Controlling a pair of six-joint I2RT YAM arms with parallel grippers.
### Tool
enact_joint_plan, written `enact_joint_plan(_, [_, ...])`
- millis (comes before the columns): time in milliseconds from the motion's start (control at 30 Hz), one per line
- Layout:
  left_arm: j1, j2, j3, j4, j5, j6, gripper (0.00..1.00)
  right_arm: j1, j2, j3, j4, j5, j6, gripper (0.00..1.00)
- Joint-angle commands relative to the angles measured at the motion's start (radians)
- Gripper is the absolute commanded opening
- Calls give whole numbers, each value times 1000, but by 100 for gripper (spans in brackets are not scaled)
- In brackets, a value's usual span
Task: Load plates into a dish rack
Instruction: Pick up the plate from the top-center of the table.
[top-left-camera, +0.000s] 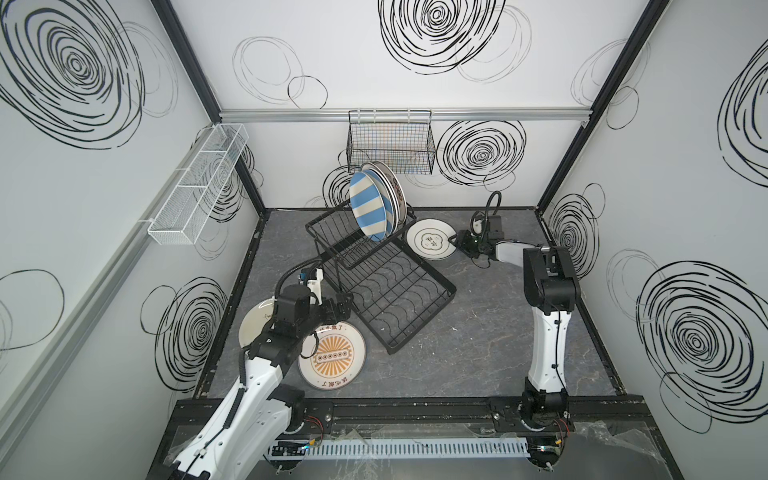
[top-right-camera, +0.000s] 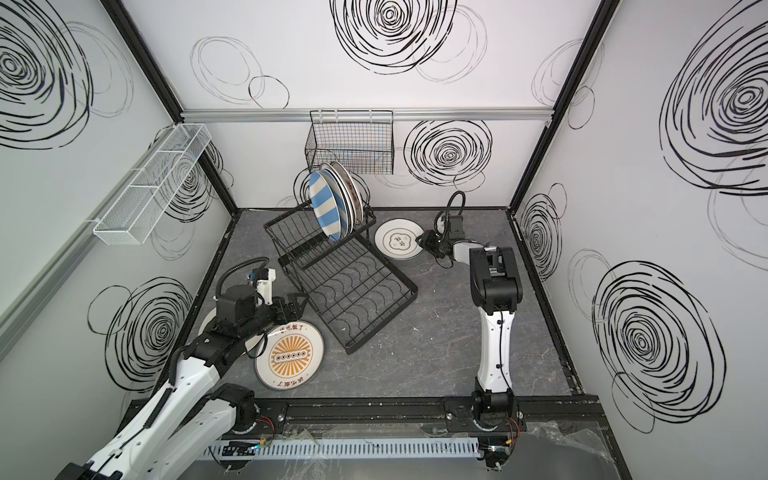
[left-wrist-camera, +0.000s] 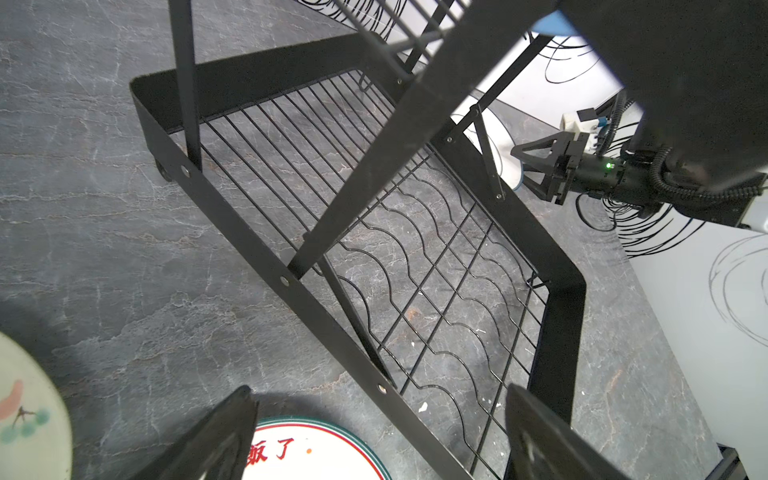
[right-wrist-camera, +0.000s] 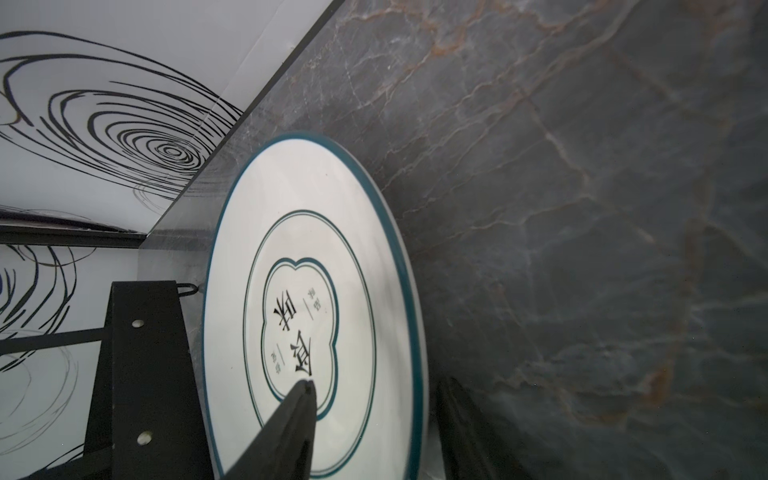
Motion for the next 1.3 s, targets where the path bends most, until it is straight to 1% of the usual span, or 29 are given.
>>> enact_joint_plan(0, [11,-4,-12,53,0,-4,96,14,47,33,-87,42,-6,44])
enact_joint_plan(100, [10,-14,-12,49,-3,-5,96,18,51,36,-89,67,-2,41])
enact_joint_plan(167, [10,-15,-10,47,-2,-4,96,18,56,36,-89,64,3,37])
enact_joint_plan(267, [11,-12,-10,53,4,-5,96,17,61,33,-77,64,15,29])
enact_joint_plan(467, [10,-18,-12,52,9,-4,96,14,67,27,-38,48,49,15])
enact_joint_plan(533, [11,-21,-13,53,9,-6,96,13,65,22,-22,40,62,13])
enact_joint_plan(767, [11,-14,-16,66,17,-7,96,4,37,-3,8,36,81,0])
enact_joint_plan(967, [10,-21,-21,72,18,-13,96,-24,-70,-74,14,60,67,0])
enact_joint_plan(1133, [11,-4,-16,78,30,-7,96,-36,-223,-128,-22,116,18,0])
enact_joint_plan(1267, [11,3,9,71,27,10,96,-38,-379,-180,-65,159,-20,0])
